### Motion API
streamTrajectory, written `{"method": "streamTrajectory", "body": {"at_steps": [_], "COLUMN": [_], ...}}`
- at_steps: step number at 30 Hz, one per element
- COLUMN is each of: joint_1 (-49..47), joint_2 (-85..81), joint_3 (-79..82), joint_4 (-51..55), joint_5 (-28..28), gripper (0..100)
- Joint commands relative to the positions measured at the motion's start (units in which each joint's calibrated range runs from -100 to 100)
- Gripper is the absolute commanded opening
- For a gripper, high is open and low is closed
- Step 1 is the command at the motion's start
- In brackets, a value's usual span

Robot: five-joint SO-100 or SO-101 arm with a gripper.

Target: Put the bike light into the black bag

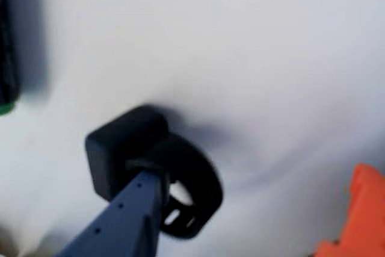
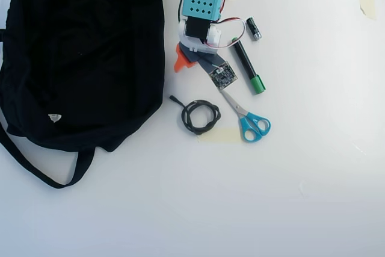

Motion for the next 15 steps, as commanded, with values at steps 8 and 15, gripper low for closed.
{"method": "streamTrajectory", "body": {"at_steps": [8, 15], "joint_1": [0.8, 0.8], "joint_2": [0.0, 0.0], "joint_3": [0.3, 3.6], "joint_4": [-2.9, -10.1], "joint_5": [0.3, 0.2], "gripper": [37, 37]}}
